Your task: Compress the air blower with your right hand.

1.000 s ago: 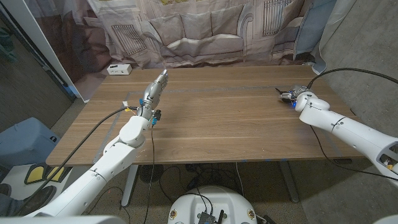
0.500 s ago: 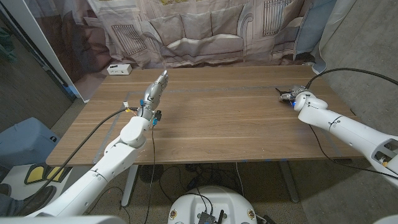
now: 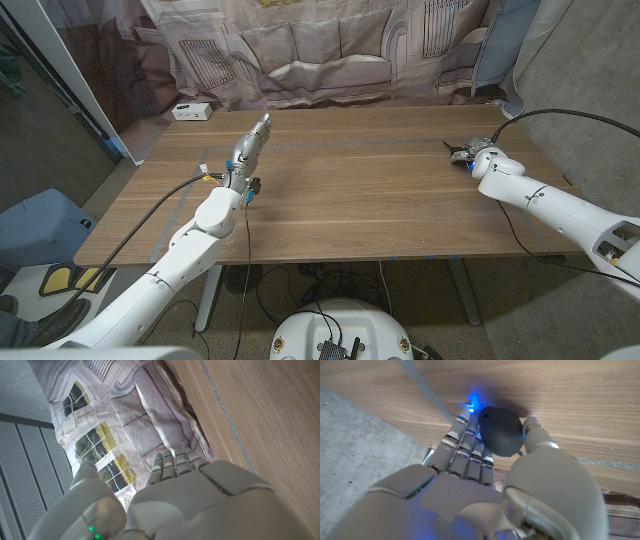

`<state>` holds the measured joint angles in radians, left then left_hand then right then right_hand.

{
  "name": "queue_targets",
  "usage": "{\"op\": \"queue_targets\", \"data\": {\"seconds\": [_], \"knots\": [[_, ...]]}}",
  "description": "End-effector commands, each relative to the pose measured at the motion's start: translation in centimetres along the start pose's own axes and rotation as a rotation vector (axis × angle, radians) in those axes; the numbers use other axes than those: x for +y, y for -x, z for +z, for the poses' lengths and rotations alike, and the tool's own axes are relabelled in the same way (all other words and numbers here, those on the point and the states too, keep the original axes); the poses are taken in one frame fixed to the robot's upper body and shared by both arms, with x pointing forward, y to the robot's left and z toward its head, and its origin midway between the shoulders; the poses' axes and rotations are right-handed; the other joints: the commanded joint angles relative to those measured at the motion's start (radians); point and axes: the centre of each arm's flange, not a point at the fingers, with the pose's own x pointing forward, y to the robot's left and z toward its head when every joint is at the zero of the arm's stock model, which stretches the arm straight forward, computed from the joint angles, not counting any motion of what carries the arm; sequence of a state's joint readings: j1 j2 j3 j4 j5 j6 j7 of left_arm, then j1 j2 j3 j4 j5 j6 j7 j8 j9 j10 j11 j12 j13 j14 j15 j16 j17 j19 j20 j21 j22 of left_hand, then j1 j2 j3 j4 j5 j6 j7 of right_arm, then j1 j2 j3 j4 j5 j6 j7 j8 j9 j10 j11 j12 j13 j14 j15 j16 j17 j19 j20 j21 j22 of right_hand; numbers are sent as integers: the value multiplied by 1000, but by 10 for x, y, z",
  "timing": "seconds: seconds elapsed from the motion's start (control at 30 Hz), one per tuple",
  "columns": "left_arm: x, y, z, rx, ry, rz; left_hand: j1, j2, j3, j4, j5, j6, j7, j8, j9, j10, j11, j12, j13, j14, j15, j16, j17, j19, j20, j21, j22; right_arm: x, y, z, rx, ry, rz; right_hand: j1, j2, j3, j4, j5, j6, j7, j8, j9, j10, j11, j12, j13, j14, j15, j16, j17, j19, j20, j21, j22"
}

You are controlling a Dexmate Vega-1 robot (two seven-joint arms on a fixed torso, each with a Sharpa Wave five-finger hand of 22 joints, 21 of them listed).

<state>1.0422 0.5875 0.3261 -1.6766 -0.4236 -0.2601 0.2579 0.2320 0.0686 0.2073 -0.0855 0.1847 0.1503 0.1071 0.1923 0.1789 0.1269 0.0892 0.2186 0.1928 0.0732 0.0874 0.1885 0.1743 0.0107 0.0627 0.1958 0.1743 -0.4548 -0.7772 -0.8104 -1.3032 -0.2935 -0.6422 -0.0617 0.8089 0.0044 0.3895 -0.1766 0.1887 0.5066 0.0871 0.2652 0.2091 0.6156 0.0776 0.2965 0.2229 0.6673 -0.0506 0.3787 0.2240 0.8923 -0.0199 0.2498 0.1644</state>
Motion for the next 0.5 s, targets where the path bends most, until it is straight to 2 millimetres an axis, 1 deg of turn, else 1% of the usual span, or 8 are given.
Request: {"op": "queue_targets", "data": {"seconds": [0.03,0.3,0.33,0.37,0.5], "knots": [[-1,-1,0,2,-1,-2,-1,7,2,-6,0,8,0,1,2,7,-4,-3,3,4,4,0,5,-2,8,0,4,1,1,0,1,3,-25,32,4,3,6,4,43,-7,11,3,44,-12,15,-2,40,-13,20,9,34,-9,10,8],[-2,-1,1,2,-2,-5,-1,8,2,-6,-1,9,1,1,2,7,-3,-3,4,3,3,-1,5,-2,10,0,4,3,2,-1,9,13,-49,55,7,4,5,5,64,-16,14,2,67,-23,20,-3,54,-24,28,14,47,-14,10,8],[-2,-1,1,2,-3,-6,-1,8,2,-6,-1,10,1,1,2,7,-3,-3,4,3,4,-1,5,-2,10,0,4,4,2,-1,12,13,-62,56,7,3,7,5,69,-15,14,2,74,-22,22,-3,69,-30,32,13,54,-16,11,8],[-1,-2,1,1,-2,-6,-1,8,2,-6,-1,10,1,1,2,7,-2,-3,4,3,4,-1,5,-3,11,0,4,5,3,0,17,13,-67,58,8,3,9,5,87,-19,20,2,84,-33,25,-3,80,-38,35,13,60,-19,12,9],[-1,-2,2,1,-2,-6,-1,9,3,-7,-1,11,0,1,2,7,-4,-3,4,4,4,-1,5,-2,10,0,4,6,3,0,16,9,-69,69,10,6,8,7,98,-25,22,2,101,-36,30,-4,89,-43,35,11,73,-22,15,9]]}}
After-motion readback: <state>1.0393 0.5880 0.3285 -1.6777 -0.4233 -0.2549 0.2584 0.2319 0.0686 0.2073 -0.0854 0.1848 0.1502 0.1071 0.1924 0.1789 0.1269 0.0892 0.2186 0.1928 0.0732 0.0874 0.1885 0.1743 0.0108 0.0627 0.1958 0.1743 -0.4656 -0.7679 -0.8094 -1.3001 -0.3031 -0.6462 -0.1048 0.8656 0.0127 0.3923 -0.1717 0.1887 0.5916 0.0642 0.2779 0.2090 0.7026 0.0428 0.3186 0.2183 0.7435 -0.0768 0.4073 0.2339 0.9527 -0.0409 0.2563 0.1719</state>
